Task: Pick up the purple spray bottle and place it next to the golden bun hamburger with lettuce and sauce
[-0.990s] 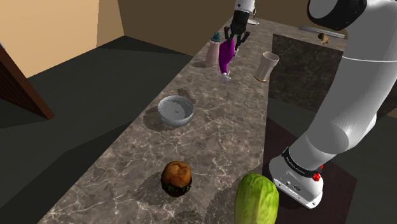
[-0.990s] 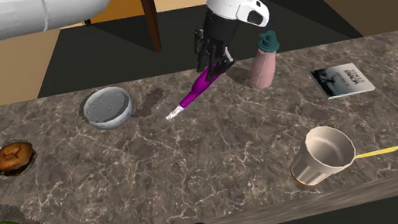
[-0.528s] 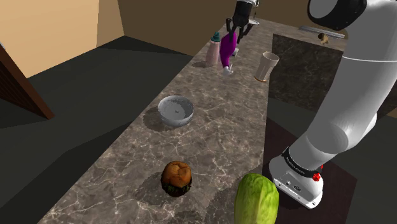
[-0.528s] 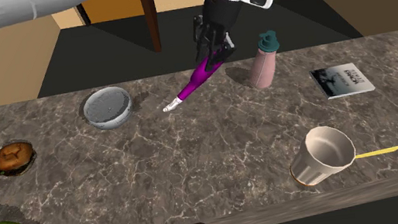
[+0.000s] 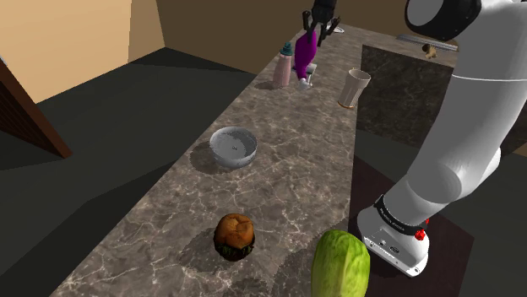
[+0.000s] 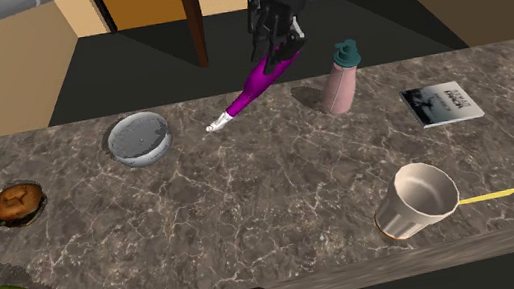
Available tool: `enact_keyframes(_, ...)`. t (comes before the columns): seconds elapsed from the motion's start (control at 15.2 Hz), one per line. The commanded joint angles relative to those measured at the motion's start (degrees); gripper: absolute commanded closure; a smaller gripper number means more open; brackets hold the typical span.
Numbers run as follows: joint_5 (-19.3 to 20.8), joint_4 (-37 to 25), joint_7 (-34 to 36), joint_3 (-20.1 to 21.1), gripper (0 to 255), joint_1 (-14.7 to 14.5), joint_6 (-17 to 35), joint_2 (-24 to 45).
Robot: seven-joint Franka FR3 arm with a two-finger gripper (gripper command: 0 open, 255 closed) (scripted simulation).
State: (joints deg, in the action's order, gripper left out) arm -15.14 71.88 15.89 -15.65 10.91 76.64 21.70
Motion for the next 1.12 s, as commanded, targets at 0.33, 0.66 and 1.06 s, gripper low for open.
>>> enact_keyframes(0.33, -0.7, -8.5, 1.0, 0.0, 255, 1.1, -6.6, 1.9)
enact_keyframes(0.66, -1.8, -16.6, 1.9, 0.2, 255, 2.4, -12.0, 4.6)
enact_keyframes(1.06, 0.2, -5.0, 3.6, 0.1, 255, -1.3, -9.0, -4.6)
